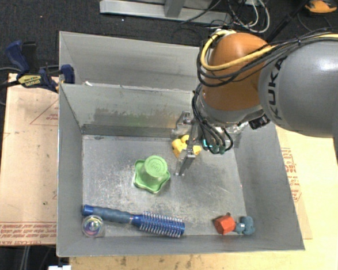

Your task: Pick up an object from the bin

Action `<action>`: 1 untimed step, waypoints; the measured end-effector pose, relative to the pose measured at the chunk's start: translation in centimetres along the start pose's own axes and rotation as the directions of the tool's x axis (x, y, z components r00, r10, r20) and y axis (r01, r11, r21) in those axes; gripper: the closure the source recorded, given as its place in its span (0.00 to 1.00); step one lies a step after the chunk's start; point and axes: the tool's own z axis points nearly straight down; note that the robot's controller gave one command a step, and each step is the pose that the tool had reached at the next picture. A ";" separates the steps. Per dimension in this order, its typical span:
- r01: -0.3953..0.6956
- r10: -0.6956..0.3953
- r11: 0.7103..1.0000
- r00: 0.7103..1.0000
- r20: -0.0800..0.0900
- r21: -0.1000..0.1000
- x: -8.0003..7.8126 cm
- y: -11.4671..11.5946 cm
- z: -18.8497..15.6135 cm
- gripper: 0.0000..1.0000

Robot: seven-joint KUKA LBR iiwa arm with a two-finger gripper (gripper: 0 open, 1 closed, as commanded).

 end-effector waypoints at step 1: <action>-0.053 0.053 0.999 0.998 0.026 -0.004 1.2 1.7 10.3 0.00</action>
Offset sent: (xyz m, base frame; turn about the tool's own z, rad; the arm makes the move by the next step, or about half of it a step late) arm -0.0207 0.0175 -0.1215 0.0538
